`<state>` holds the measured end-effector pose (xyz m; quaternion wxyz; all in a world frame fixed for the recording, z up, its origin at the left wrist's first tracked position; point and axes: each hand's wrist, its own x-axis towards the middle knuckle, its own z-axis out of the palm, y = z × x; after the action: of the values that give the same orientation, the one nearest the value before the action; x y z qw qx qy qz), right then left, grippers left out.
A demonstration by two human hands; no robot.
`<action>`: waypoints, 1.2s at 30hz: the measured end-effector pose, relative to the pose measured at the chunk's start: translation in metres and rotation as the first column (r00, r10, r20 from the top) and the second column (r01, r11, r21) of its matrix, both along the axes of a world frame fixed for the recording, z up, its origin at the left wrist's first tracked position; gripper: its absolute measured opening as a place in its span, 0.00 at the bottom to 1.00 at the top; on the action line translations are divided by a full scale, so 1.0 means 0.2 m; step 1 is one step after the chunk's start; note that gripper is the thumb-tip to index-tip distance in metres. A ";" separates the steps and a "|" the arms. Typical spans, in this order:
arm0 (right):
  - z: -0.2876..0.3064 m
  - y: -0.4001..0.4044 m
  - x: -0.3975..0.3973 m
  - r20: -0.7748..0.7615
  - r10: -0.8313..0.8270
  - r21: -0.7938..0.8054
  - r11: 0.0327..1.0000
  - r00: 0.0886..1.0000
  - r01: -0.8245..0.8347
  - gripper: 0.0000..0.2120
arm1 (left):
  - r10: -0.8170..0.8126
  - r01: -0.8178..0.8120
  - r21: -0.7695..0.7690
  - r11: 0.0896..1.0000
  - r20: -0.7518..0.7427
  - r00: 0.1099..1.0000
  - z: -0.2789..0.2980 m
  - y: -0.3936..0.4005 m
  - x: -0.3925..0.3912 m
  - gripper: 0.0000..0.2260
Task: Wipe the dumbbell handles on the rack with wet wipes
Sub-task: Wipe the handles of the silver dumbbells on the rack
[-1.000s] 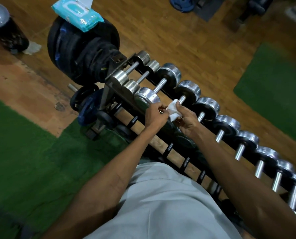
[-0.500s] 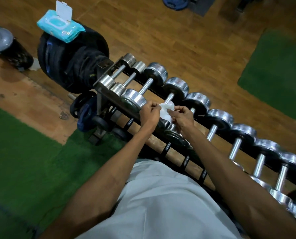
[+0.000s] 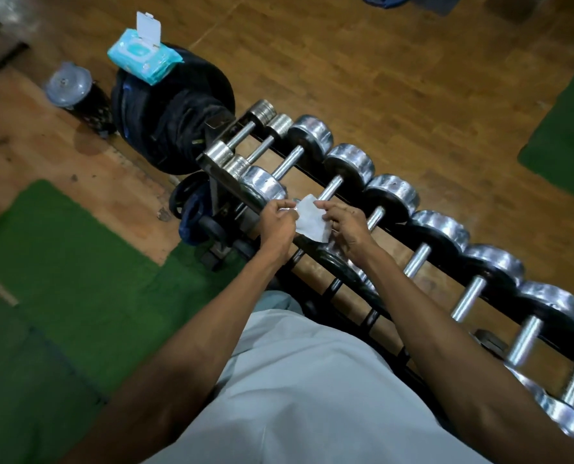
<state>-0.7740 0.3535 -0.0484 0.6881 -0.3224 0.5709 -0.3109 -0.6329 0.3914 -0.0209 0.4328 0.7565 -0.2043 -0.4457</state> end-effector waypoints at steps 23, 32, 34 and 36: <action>-0.14 -0.37 -0.05 -0.688 0.383 -0.347 0.573 0.617 -0.743 0.11 | -0.364 0.296 0.215 0.931 0.625 0.690 -0.14 -0.09 0.02 0.16; -0.20 -0.39 -0.06 -0.896 0.378 -0.186 0.160 0.234 -0.970 0.21 | -0.462 0.374 0.299 0.878 0.734 0.497 -0.18 -0.01 -0.08 0.31; -0.22 -0.42 -0.03 -0.892 0.402 -0.144 0.185 0.208 -0.972 0.25 | -0.455 0.360 0.301 0.883 0.734 0.503 -0.16 -0.03 -0.09 0.29; -0.22 -0.45 0.02 -0.894 0.420 -0.081 0.186 0.154 -0.979 0.27 | -0.447 0.349 0.298 0.888 0.735 0.510 -0.14 -0.04 -0.09 0.26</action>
<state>-0.7695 0.2629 -0.0928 0.2853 -0.8841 0.3635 0.0700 -0.6508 0.3828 -0.0499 0.1410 0.8288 -0.5156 -0.1654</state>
